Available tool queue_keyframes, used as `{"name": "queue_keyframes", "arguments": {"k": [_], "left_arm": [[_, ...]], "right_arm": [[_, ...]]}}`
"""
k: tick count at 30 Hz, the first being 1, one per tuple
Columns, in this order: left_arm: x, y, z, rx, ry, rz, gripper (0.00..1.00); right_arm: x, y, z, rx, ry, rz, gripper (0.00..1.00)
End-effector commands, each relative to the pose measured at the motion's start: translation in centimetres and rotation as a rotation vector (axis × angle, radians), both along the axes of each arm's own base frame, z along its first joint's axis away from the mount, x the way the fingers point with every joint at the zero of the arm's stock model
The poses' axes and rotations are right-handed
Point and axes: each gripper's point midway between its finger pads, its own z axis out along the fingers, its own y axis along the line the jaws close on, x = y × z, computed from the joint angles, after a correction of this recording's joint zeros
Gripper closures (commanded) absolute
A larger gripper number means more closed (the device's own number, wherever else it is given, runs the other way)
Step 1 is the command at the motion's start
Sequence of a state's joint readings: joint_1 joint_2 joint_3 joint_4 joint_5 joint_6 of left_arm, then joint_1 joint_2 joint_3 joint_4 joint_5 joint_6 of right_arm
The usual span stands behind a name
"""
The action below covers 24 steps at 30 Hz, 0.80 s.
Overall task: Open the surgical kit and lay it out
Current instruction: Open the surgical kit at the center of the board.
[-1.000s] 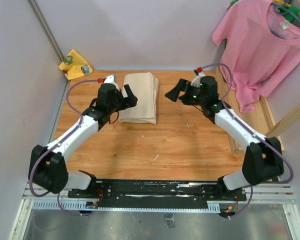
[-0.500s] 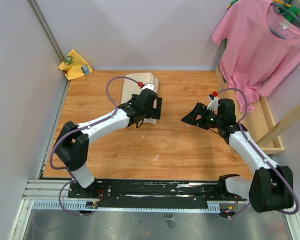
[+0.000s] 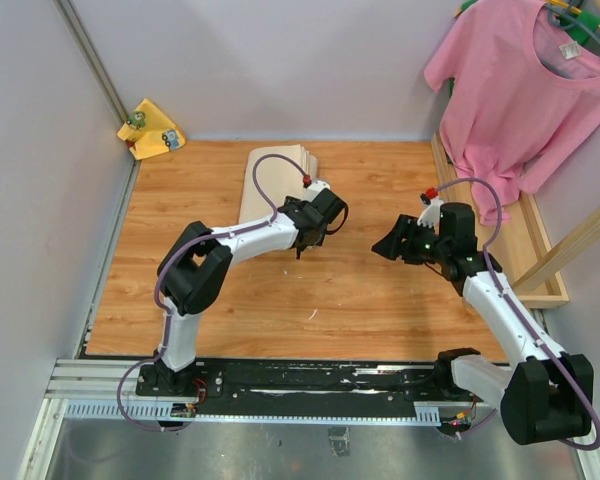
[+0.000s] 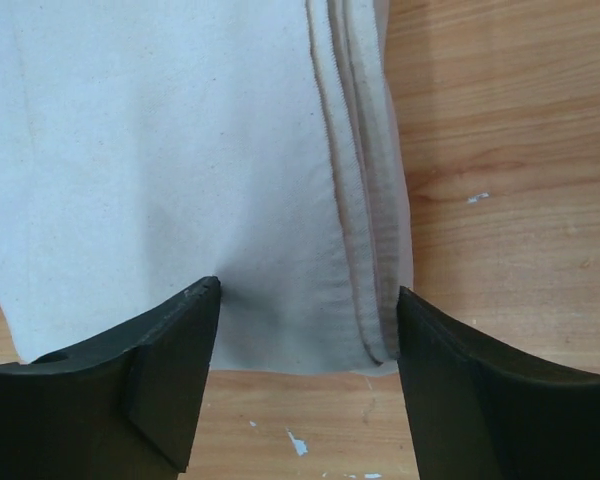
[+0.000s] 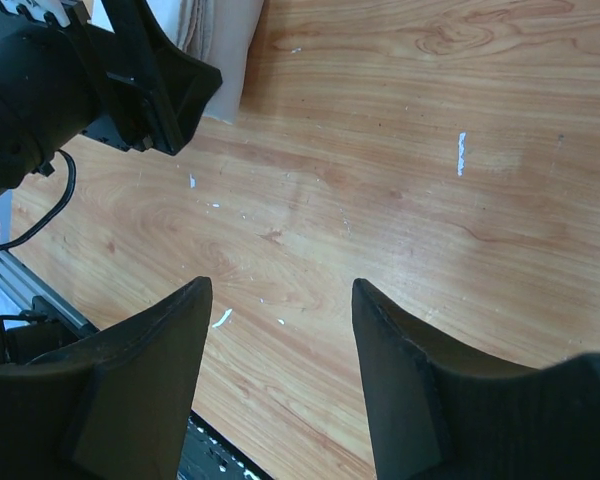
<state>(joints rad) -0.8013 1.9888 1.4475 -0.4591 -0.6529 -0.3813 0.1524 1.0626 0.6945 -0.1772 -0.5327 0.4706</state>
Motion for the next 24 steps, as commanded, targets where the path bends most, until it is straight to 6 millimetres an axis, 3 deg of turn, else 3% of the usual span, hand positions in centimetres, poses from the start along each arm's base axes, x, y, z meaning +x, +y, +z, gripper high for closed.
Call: {"name": "queue_keyframes", "arguments": {"k": [1,7,15,19,24], "left_arm": [[0.7,0.4,1.0,0.041,-0.041,0.045,0.32],[0.8,-0.2,3.1,-0.016,-0.063,0.042,0.41],[1.3,-0.3,3.9,-0.029,-0.078,0.060,0.91],[2.2,2.2,5.8,-0.110,-0.118,0.144,0.99],[4.0,9.0,9.6,-0.198,-0.197,0.310,1.00]], "right_arm": [[-0.6,0.1,-0.6,0.004,0.012,0.021,0.41],[-0.7,0.2,-0.5,0.012,0.010,0.031,0.41],[-0.7,0.3,-0.6,0.013,0.009,0.037,0.41],[-0.8,0.1,-0.6,0.003,0.007,0.033,0.41],[-0.9,0.1,-0.6,-0.002,0.010,0.034,0.41]]}}
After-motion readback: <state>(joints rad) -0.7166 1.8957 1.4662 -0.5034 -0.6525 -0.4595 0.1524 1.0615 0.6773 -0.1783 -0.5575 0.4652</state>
